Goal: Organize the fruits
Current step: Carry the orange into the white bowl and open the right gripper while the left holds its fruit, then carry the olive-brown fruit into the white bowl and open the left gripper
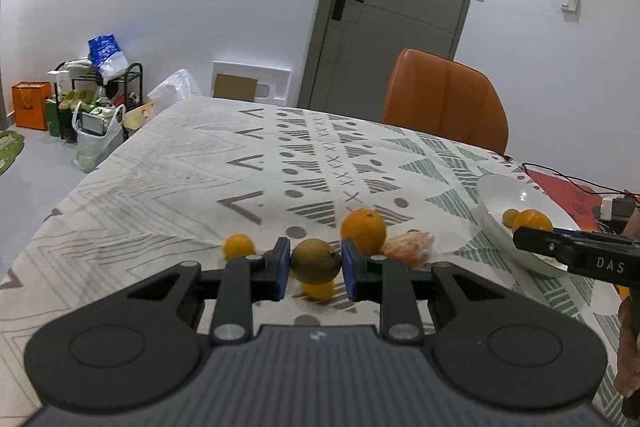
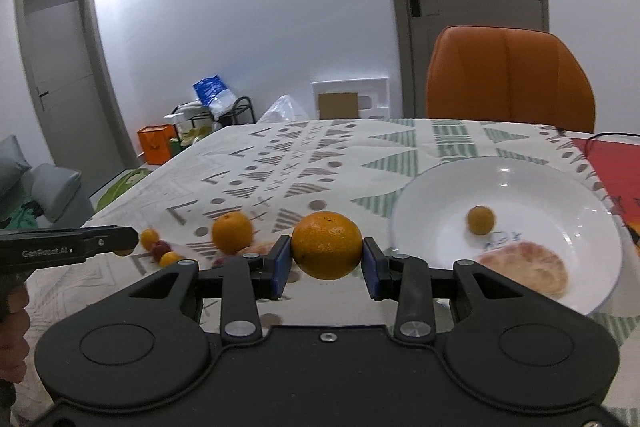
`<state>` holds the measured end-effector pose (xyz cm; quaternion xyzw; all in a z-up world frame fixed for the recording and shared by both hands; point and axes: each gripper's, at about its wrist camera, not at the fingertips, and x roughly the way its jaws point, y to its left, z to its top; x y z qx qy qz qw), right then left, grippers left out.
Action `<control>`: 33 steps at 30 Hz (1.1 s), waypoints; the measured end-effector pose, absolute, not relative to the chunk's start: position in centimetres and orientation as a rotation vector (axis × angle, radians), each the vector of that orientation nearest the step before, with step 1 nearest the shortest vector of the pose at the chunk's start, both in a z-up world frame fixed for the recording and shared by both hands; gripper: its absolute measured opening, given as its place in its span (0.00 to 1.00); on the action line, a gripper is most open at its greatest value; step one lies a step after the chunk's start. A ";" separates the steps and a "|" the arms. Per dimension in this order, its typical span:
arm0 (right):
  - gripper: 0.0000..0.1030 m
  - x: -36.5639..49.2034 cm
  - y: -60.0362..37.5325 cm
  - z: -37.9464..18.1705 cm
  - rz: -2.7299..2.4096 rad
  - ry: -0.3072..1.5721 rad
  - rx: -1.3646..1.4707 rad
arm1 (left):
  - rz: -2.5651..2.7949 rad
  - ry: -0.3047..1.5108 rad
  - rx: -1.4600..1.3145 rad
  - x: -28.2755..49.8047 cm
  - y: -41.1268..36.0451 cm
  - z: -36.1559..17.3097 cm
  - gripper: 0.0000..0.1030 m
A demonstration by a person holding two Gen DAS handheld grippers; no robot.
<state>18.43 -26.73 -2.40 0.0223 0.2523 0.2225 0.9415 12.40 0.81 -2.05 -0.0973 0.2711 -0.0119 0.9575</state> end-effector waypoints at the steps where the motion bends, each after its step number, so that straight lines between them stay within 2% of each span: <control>1: 0.34 18.5 -27.1 -2.4 0.449 0.514 0.048 | -0.029 0.550 -0.193 12.6 0.5 -2.0 0.25; 16: 0.35 21.4 -31.0 -2.3 0.381 0.484 0.065 | -0.059 0.560 -0.153 14.1 -2.7 -1.6 0.25; 17: 0.38 21.5 -31.2 -2.4 0.380 0.478 0.073 | -0.060 0.560 -0.151 14.2 -2.8 -1.5 0.25; 19: 0.51 21.4 -31.7 -2.4 0.360 0.472 0.078 | -0.061 0.560 -0.146 14.5 -3.1 -1.5 0.25; 23: 0.67 20.6 -32.6 -2.4 0.338 0.463 0.069 | -0.076 0.562 -0.140 15.3 -4.2 -1.4 0.25; 25: 0.87 20.0 -33.3 -2.3 0.319 0.452 0.059 | -0.089 0.561 -0.131 15.7 -4.8 -1.4 0.25; 27: 1.00 19.3 -33.8 -2.1 0.299 0.429 0.044 | -0.104 0.561 -0.123 16.0 -5.6 -1.3 0.25; 33: 1.00 18.6 -35.3 -2.1 0.294 0.418 -0.006 | -0.144 0.555 -0.102 16.9 -7.8 -1.0 0.25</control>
